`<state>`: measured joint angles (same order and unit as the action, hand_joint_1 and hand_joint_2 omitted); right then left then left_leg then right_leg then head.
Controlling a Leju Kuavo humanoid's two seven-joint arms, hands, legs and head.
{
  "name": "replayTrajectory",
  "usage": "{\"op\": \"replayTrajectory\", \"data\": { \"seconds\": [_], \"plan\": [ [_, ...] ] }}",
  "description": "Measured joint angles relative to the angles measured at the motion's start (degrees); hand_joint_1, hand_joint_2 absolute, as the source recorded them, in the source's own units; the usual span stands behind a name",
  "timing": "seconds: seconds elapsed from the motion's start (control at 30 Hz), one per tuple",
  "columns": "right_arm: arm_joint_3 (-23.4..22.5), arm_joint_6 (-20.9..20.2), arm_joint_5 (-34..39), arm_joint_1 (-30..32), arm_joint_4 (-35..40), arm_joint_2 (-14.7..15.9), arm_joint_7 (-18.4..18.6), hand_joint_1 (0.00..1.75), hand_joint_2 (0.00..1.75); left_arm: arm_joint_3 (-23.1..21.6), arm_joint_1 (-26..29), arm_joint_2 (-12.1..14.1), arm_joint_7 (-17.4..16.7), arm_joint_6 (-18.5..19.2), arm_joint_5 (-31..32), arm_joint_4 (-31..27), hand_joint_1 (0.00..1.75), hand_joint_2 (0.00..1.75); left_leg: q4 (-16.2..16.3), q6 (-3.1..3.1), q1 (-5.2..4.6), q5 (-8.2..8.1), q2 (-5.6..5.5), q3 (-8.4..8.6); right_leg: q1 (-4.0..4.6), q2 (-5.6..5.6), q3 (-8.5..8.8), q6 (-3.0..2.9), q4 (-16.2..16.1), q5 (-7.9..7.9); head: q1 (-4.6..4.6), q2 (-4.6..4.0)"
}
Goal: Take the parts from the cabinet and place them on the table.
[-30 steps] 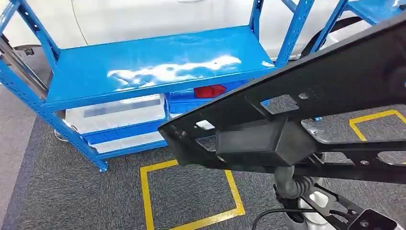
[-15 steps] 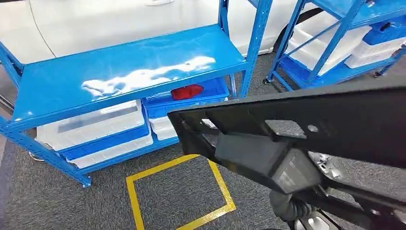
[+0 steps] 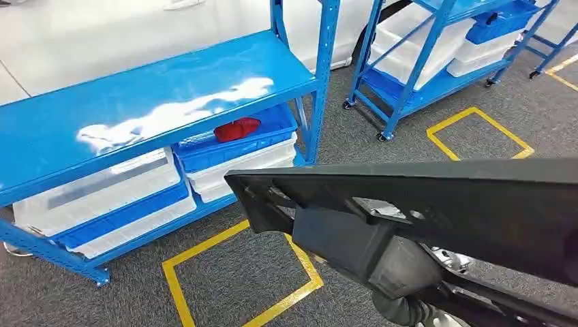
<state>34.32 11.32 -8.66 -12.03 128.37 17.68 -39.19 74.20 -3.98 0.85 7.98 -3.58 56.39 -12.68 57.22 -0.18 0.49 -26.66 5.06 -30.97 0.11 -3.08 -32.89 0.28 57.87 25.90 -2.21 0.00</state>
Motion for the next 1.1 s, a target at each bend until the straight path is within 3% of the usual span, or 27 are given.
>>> {"op": "replayTrajectory", "data": {
  "seconds": [0.07, 0.1, 0.13, 0.17, 0.23, 0.27, 0.3, 0.33, 0.37, 0.4, 0.43, 0.47, 0.57, 0.6, 0.63, 0.67, 0.7, 0.77, 0.8, 0.83, 0.9, 0.93, 0.97, 1.03, 1.1],
  "plan": [
    [0.0, 0.1, -0.8, 0.4, -0.1, 0.0, 0.0, 1.75, 1.75, 0.0, 0.0, -0.4, 0.2, 0.2, 0.5, 0.0, 0.00, 0.00, -0.3, -0.64, 0.02, 0.07, 1.03, 0.28, 0.14, 1.02, -0.38, -0.67, 0.0, -0.09, 0.00, -0.02],
    [0.0, 0.1, -1.1, 0.4, -0.1, 0.0, 0.0, 1.75, 1.75, 0.0, -0.1, -0.5, 0.3, 0.2, 0.7, 0.0, 0.00, 0.00, -0.1, -1.01, 0.09, -0.33, 0.98, 0.16, -0.54, 1.67, -0.02, -1.28, -0.6, -0.56, 0.00, 0.00],
    [0.0, 0.2, -1.2, 0.4, -0.1, 0.1, 0.0, 1.75, 1.75, 0.0, -0.2, -0.7, 0.3, 0.3, 0.8, 0.0, 0.00, 0.00, 1.1, -1.34, 0.31, -1.35, -1.71, -0.07, -0.53, 2.02, 0.05, -1.59, -0.9, -0.74, 0.00, 0.00],
    [0.0, 0.2, -1.3, 0.4, -0.1, 0.1, 0.0, 1.75, 1.75, 0.0, -0.1, -0.8, 0.4, 0.3, 0.9, 0.0, 0.00, 0.00, 4.1, -1.37, 0.45, -3.50, -3.40, -1.34, -0.53, 2.38, -0.05, -1.91, -0.9, -0.85, 0.00, 0.00],
    [0.0, 0.2, -1.5, 0.5, -0.1, 0.1, 0.0, 1.75, 1.75, 0.0, 0.1, -0.9, 0.4, 0.3, 1.0, 0.0, 0.00, 0.00, 13.8, -1.56, 0.51, -8.19, -4.60, -5.73, -0.38, 3.66, -0.29, -2.15, -0.8, -0.94, 0.00, 0.00],
    [0.0, 0.2, -1.6, 0.6, -0.2, 0.1, 0.0, 1.75, 1.75, 0.0, 0.3, -0.9, 0.3, 0.2, 1.0, 0.0, 0.00, 0.00, 17.9, -1.64, 0.52, -9.32, -4.65, -7.74, -0.28, 4.47, -0.38, -2.19, -0.8, -0.97, 0.00, 0.00],
    [0.0, 0.2, -1.6, 0.8, -0.2, 0.1, 0.0, 1.75, 1.75, 0.0, 0.4, -0.9, 0.2, 0.1, 1.2, 0.0, 0.00, 0.00, 18.6, -1.62, 0.52, -8.79, -4.65, -8.13, -0.26, 5.14, -0.34, -2.18, -0.8, -0.99, 0.00, 0.00],
    [0.0, 0.2, -1.8, 1.1, -0.2, 0.1, 0.0, 1.75, 1.75, -0.1, 0.4, -1.0, 0.2, 0.0, 1.3, 0.0, 0.00, 0.00, 16.3, -1.53, 0.52, -6.77, -4.71, -7.14, -0.26, 5.87, -0.26, -2.15, -0.7, -0.99, 0.00, 0.00],
    [0.0, 0.1, -2.2, 1.2, -0.2, 0.1, 0.0, 1.75, 1.75, -0.1, 0.3, -1.1, 0.2, -0.3, 1.4, 0.0, 0.00, 0.00, 11.9, -1.41, 0.53, -4.13, -4.85, -5.10, -0.27, 6.54, -0.18, -2.11, -0.6, -0.97, 0.00, 0.00],
    [0.1, -0.1, -2.5, 1.3, -0.2, 0.1, 0.0, 1.75, 1.75, -0.1, 0.2, -1.1, 0.1, -0.6, 1.3, 0.0, 0.00, 0.00, 6.2, -1.18, 0.58, -1.19, -5.71, -2.44, -0.29, 7.23, -0.11, -1.96, -0.4, -0.89, 0.00, 0.00],
    [0.2, -0.3, -2.7, 1.3, -0.2, 0.1, 0.0, 1.75, 1.75, -0.1, 0.2, -1.1, -0.1, -0.9, 1.3, 0.0, 0.00, 0.00, 1.6, -0.82, 0.59, 0.45, -7.62, -0.45, -0.34, 7.76, -0.19, -1.82, -0.2, -0.82, 0.00, 0.00],
    [0.3, -0.7, -2.7, 1.2, -0.3, 0.1, 0.0, 1.75, 1.75, -0.1, 0.1, -1.1, -0.3, -1.1, 1.3, 0.0, 0.00, 0.00, 0.2, -0.60, 0.72, -0.46, -9.26, 0.11, 0.03, 8.21, -0.48, -1.45, 0.1, -0.77, 0.00, 0.00],
    [0.3, -2.8, -1.0, 1.2, -0.9, 0.0, 0.0, 1.75, 1.75, -0.1, -0.1, -1.2, -1.6, -1.8, 1.4, 0.0, 0.00, 0.00, 0.2, -0.13, 0.20, -0.33, -7.78, -0.01, -0.73, 10.01, -1.11, -0.24, -0.1, -1.31, 0.00, 0.00],
    [0.3, -4.0, -0.2, 1.1, -1.2, 0.0, 0.0, 1.75, 1.75, -0.1, -0.2, -1.4, -2.0, -1.9, 1.5, 0.0, 0.00, 0.00, -0.4, 0.41, 0.70, 0.10, -7.12, 0.25, -0.41, 10.58, -1.29, 0.28, -0.1, -1.39, 0.00, 0.00],
    [0.3, -4.9, 0.1, 1.3, -1.6, 0.0, 0.0, 1.75, 1.75, -0.1, -0.5, -1.8, -2.3, -2.0, 1.9, 0.0, 0.00, 0.00, -0.8, 0.73, 0.75, 0.41, -6.23, 0.45, -0.51, 8.37, -1.56, 0.33, 0.9, -0.67, 0.00, 0.00],
    [0.3, -5.4, 0.5, 1.0, -1.9, 0.0, 0.0, 1.75, 1.75, -0.1, -0.5, -1.8, -2.4, -2.1, 2.1, 0.0, 0.00, 0.00, -0.9, 1.04, 0.74, 0.48, -5.88, 0.46, -0.34, 5.90, -2.73, 0.45, 3.2, 1.00, 0.00, 0.00],
    [0.3, -5.5, 0.8, 0.9, -2.3, 0.0, 0.0, 1.75, 1.75, -0.1, -0.3, -1.9, -2.6, -2.2, 2.1, 0.0, 0.00, 0.00, -0.9, 1.17, 0.68, 0.46, -5.16, 0.41, -0.51, 4.54, -5.02, 0.70, 7.9, 3.51, 0.00, 0.00],
    [0.3, -6.3, 1.1, 0.9, -3.2, -0.2, 0.0, 1.75, 1.75, -0.1, 0.0, -2.1, -2.7, -2.2, 2.4, 0.0, 0.00, 0.00, -0.9, 1.21, 0.58, 0.36, -3.83, 0.38, -0.86, 3.78, -9.15, 1.09, 16.2, 6.65, 0.00, 0.00],
    [0.3, -7.2, 1.6, 0.9, -3.9, -0.4, 0.0, 1.75, 1.75, -0.2, 0.0, -2.2, -2.8, -2.2, 2.4, 0.0, 0.00, 0.00, -0.8, 1.16, 0.58, 0.28, -3.05, 0.37, -1.04, 3.65, -10.05, 1.30, 17.8, 6.53, 0.00, 0.00],
    [0.3, -8.1, 2.2, 0.9, -4.7, -0.7, 0.0, 1.75, 1.75, -0.3, 0.0, -2.4, -2.9, -2.2, 2.3, 0.0, 0.00, 0.00, -0.8, 1.07, 0.61, 0.20, -2.48, 0.41, -1.24, 3.44, -9.42, 1.43, 16.5, 5.15, 0.00, -0.02],
    [0.3, -11.0, 3.8, 0.2, -6.0, -1.2, 0.0, 1.75, 1.75, -0.3, -0.3, -3.1, -3.1, -2.3, 1.8, 0.0, 0.00, 0.00, -0.5, 0.67, 0.64, -0.12, -1.43, 0.58, -1.52, 2.22, -4.67, 1.45, 7.5, 0.48, 0.00, 0.00],
    [0.3, -12.2, 4.5, -0.5, -6.6, -1.8, 0.0, 1.75, 1.75, -0.3, -0.3, -3.3, -3.1, -2.4, 1.7, 0.0, 0.00, 0.00, -0.3, 0.35, 0.57, -0.37, -1.01, 0.74, -1.43, 0.19, -1.97, 1.29, 2.6, -1.24, 0.00, 0.00],
    [0.2, -13.4, 5.3, -1.5, -7.3, -2.4, 0.0, 1.75, 1.75, -0.3, -0.4, -3.4, -2.9, -2.5, 1.4, 0.0, 0.00, 0.00, -0.1, -0.10, 0.02, -0.71, -0.51, 0.70, -0.75, -2.29, -1.19, 0.81, 0.8, -0.23, 0.00, 0.00],
    [-0.3, -16.1, 6.9, -3.2, -8.7, -3.9, 0.0, 1.75, 1.75, -0.3, -0.4, -4.0, -1.9, -2.6, 0.9, 0.0, 0.00, 0.00, -0.2, -0.73, -0.03, -0.87, 0.55, 1.05, -0.71, -0.51, -1.64, -0.02, 0.9, -0.54, 0.00, 0.00],
    [-1.1, -18.0, 8.0, -4.4, -9.7, -5.0, 0.0, 1.75, 1.75, -0.3, -0.6, -4.3, -1.5, -2.6, 0.7, 0.0, 0.00, 0.00, -0.4, -1.35, 0.10, -0.93, 1.59, 1.28, -0.47, 0.55, -1.84, -0.71, 0.7, -0.73, 0.00, 0.00]
  ]
}}
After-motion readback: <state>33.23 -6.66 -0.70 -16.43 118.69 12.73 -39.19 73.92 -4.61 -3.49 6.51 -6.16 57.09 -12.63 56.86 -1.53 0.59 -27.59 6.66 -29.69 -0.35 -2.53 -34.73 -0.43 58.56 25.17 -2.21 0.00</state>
